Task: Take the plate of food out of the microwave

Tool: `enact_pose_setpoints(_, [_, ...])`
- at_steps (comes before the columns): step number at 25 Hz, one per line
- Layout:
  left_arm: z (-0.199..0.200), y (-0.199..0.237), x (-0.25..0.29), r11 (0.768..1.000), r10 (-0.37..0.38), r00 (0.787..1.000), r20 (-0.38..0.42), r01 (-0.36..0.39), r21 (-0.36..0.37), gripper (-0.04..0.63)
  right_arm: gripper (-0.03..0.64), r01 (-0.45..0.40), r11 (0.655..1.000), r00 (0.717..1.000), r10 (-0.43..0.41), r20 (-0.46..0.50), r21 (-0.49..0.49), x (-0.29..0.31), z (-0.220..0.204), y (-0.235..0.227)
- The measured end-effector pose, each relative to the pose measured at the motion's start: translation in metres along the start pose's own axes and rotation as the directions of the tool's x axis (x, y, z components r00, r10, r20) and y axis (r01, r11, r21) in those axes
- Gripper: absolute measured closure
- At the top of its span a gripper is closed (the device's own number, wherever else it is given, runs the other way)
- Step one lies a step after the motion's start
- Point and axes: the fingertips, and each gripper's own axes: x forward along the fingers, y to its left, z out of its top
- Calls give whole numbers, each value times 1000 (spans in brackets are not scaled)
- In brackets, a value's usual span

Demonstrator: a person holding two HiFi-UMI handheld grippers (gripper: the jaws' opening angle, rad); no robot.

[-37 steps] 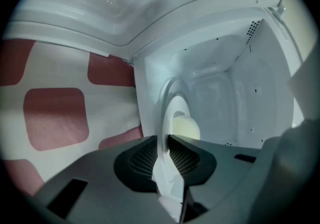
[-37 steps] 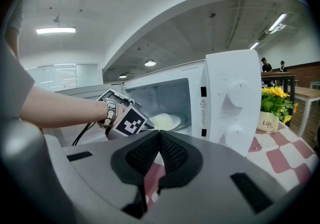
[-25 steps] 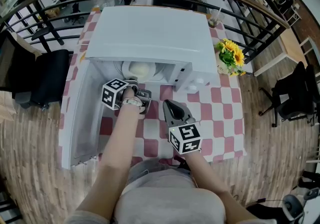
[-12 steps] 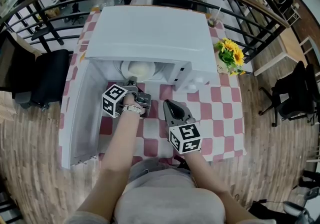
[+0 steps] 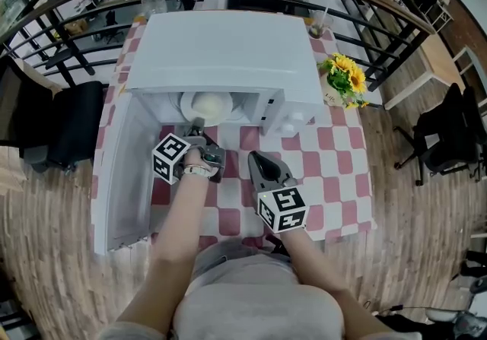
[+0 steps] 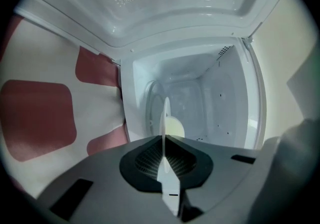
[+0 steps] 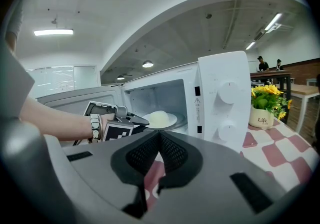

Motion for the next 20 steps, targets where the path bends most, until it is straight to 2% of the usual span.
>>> enact_pose_setpoints(7, [-6,-9,-12,999,-46,999,-3,46,11,580,594,-15,1000,999,15,43,-2,-6,9,6])
enact_pose_setpoints(12, [-13,-12,-22,998,-64,998,-8,64,16,580,594,-38,998,995,42,87,-46,-13,15,13])
enact_pose_setpoints(20, [-24,-28,-38,993,-112,993,-23,112,27,580,594,-28,997,989,38,144,-74,-20,28,16])
